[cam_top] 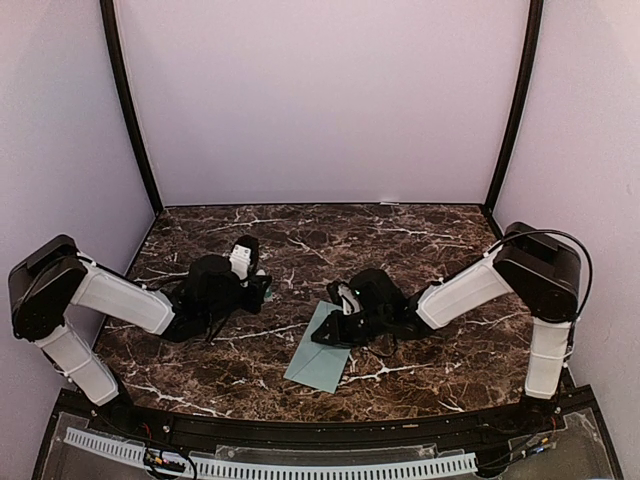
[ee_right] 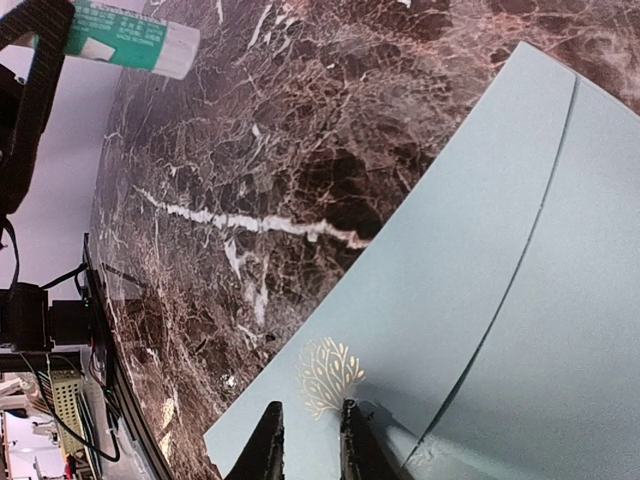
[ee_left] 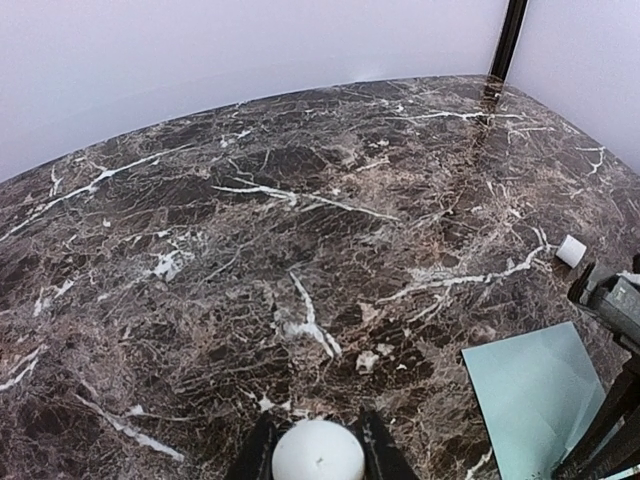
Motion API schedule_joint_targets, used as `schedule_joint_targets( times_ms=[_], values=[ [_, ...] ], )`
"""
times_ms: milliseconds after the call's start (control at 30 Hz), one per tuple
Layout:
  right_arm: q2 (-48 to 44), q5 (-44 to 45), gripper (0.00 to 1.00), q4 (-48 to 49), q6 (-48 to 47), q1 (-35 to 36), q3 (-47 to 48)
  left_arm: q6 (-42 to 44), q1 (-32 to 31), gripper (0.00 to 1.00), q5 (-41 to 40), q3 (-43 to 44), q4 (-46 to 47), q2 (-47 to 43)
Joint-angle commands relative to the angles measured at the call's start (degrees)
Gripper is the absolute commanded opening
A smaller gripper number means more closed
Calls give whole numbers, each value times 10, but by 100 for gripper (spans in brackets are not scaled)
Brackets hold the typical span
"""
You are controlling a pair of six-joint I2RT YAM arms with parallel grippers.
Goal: Place the letter into the envelope and seal it
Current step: Place the solid glue at the center of the board.
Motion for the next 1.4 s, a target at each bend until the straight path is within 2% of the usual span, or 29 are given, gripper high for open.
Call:
schedule_joint_targets(
  times_ms=[0,567,633,700,733,833,933,1033,1100,1267,1367],
  values=[
    [18,1,17,-10,6,-5,18,17,-10,14,-11,-9,32,19],
    [11,12,17,-17,9,-5,11,18,-23,22,-23,-51,80,60],
    [10,13,17,-17,10,-5,10,16,-24,30,-28,-53,82,60],
    [9,13,17,-17,11,-5,10,15,-25,40,-34,-54,81,56],
    [10,13,17,-17,11,-5,9,15,-26,48,-36,-56,81,52],
    [9,14,17,-17,11,-5,9,15,-27,61,-37,-59,73,37],
    [9,14,17,-17,11,-5,11,16,-28,70,-34,-64,65,19],
    [9,13,17,-18,10,-4,12,13,-29,83,-30,-70,44,-20],
    [9,14,17,-19,9,-5,12,3,-29,86,-31,-74,14,-60],
    [7,13,17,-18,8,-5,11,-56,-29,87,-52,-86,-113,-214],
    [6,12,17,-19,7,-5,11,-78,-37,82,-28,-75,-220,-312]
  ],
)
